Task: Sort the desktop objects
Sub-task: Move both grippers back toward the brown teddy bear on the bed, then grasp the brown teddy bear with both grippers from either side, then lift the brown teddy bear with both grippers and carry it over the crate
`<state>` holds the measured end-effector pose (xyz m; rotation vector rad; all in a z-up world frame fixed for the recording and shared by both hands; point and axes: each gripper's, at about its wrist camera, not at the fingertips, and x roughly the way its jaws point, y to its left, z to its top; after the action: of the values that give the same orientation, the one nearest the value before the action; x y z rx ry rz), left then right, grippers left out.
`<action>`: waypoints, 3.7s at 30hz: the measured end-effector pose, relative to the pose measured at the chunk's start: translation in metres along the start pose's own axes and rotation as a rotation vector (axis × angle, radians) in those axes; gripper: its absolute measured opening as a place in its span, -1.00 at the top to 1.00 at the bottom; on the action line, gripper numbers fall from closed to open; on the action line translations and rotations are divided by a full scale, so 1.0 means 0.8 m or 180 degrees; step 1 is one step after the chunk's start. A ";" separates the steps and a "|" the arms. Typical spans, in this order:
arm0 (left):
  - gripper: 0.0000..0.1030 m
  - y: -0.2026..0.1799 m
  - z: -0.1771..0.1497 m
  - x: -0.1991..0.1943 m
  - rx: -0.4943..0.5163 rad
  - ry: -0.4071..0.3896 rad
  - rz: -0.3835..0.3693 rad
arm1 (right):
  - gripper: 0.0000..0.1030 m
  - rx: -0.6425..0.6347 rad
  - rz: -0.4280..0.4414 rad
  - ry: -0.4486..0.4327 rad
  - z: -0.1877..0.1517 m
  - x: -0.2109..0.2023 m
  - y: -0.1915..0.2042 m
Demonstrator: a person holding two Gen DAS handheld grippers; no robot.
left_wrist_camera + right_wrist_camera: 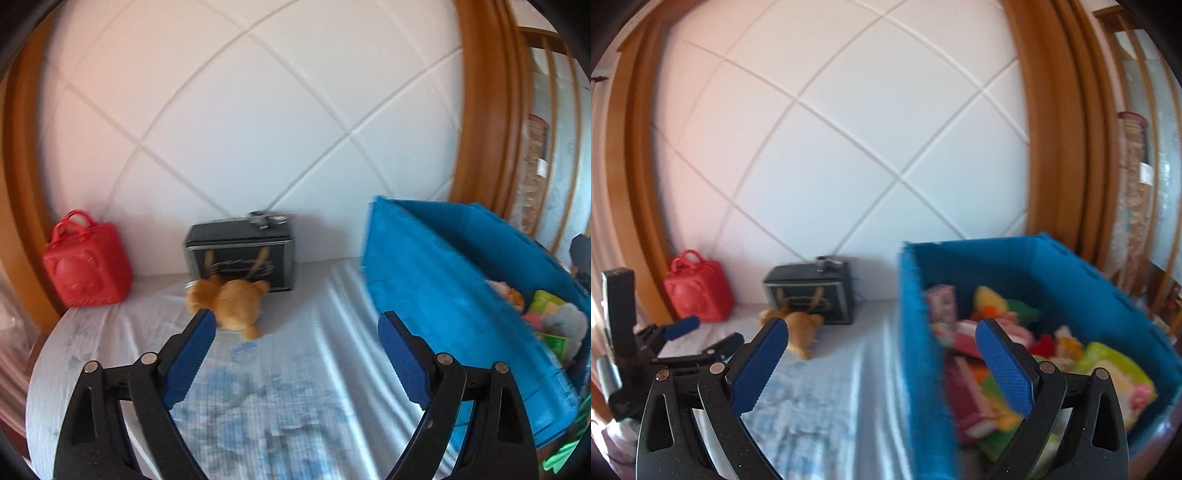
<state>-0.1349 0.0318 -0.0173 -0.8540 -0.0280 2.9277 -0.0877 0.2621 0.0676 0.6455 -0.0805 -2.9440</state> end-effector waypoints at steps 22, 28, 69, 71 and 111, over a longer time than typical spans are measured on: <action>-0.76 0.258 0.007 0.402 -0.0448 0.0954 0.0590 | -1.00 -0.0259 0.0160 0.1470 -0.071 0.533 0.167; -0.76 0.264 0.000 0.533 -0.0491 0.1316 0.0575 | -1.00 -0.0218 0.0079 0.1571 -0.094 0.597 0.151; -0.75 0.259 -0.220 0.272 -0.0150 0.1528 0.0256 | -1.00 -0.0044 0.0911 0.2247 -0.249 0.460 0.256; -0.75 0.260 -0.217 0.279 -0.0194 0.1546 0.0182 | -1.00 -0.0046 0.0862 0.2258 -0.250 0.472 0.261; -0.15 0.092 -0.015 0.050 0.0445 -0.0056 -0.0471 | -0.74 -0.0205 0.0602 0.0872 -0.031 0.249 0.181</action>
<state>-0.1680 -0.0382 -0.0520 -0.7701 0.1062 2.7616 -0.2408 0.0914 -0.0258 0.9659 -0.0185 -2.6397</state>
